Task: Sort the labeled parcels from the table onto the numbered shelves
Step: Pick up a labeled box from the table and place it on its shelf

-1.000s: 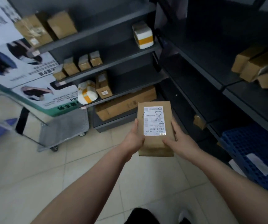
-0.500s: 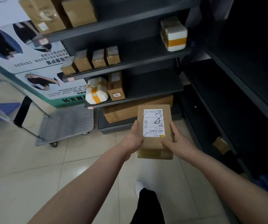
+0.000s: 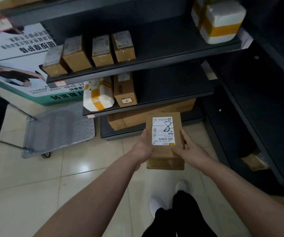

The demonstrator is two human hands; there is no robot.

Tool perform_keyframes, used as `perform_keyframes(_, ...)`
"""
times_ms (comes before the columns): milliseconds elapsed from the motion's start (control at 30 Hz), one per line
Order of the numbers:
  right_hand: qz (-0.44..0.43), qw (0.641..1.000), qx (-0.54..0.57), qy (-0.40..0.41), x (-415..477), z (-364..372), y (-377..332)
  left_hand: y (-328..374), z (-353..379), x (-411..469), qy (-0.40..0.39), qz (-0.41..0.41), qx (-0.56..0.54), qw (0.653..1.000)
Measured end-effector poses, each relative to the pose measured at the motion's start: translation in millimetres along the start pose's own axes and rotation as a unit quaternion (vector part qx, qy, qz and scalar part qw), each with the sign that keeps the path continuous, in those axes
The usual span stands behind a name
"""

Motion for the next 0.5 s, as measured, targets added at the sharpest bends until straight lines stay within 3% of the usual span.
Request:
perform_keyframes(300,0.008,1.000,-0.002,-0.011,125,-2,-42,-29,-27,121,0.013,-0.030,0.016,0.999)
perform_keyframes(500,-0.006,0.999,0.030,-0.031,220,-24,-79,-30,-36,223,0.037,0.001,0.051,0.998)
Point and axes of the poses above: each hand's wrist, its own x-axis towards the middle knuckle, its own z-axis out of the palm, y = z × x, the point moved 8 cm from there along x, towards the middle knuckle, and after that the axes turned 13 degrees about z, right-handed, at the moved point
